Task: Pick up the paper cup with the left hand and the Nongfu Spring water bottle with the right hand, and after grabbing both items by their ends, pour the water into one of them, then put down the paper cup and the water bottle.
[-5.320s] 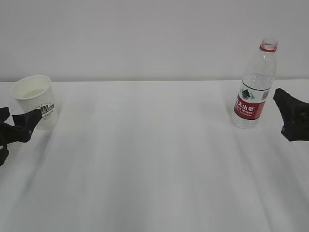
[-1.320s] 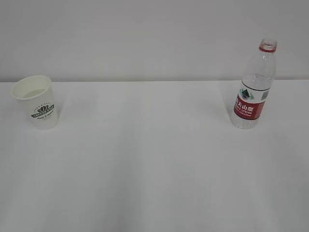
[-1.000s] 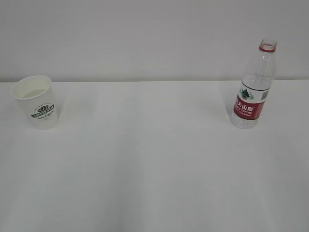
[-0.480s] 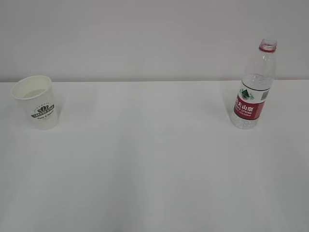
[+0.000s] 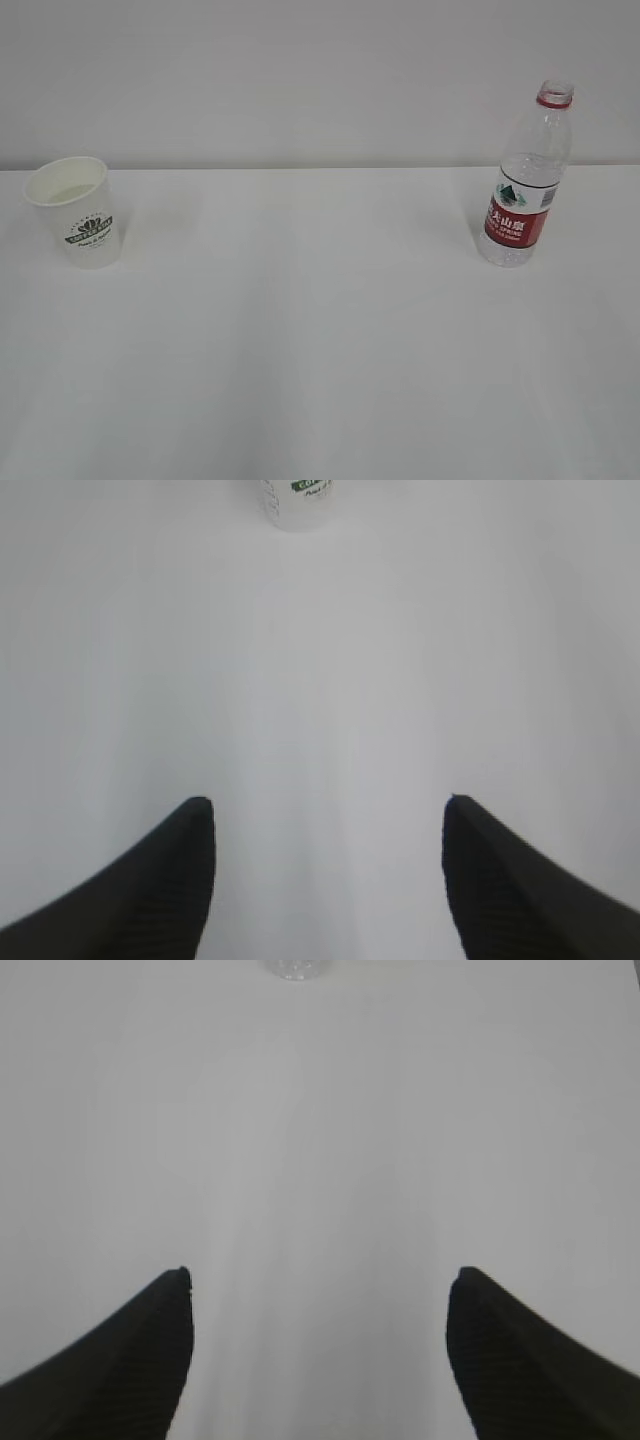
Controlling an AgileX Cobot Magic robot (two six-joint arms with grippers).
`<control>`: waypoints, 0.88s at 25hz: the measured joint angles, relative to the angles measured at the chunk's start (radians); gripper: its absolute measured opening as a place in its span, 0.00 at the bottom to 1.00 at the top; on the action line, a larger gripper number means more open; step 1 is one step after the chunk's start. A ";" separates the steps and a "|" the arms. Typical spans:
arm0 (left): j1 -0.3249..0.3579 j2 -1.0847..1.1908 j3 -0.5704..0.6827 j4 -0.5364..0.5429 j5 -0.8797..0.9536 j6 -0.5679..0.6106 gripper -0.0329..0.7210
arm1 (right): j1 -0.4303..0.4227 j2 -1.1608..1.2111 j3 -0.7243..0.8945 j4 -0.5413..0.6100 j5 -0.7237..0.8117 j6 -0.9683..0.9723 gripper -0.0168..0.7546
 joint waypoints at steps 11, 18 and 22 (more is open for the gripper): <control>0.000 -0.156 0.000 0.000 0.003 0.000 0.73 | 0.000 -0.139 0.000 -0.002 0.008 0.002 0.79; 0.000 -0.202 0.000 0.000 0.006 0.000 0.69 | 0.000 -0.235 0.000 -0.002 0.013 0.002 0.79; 0.000 -0.204 0.000 0.000 0.008 0.001 0.68 | 0.000 -0.235 0.000 -0.002 0.014 0.002 0.79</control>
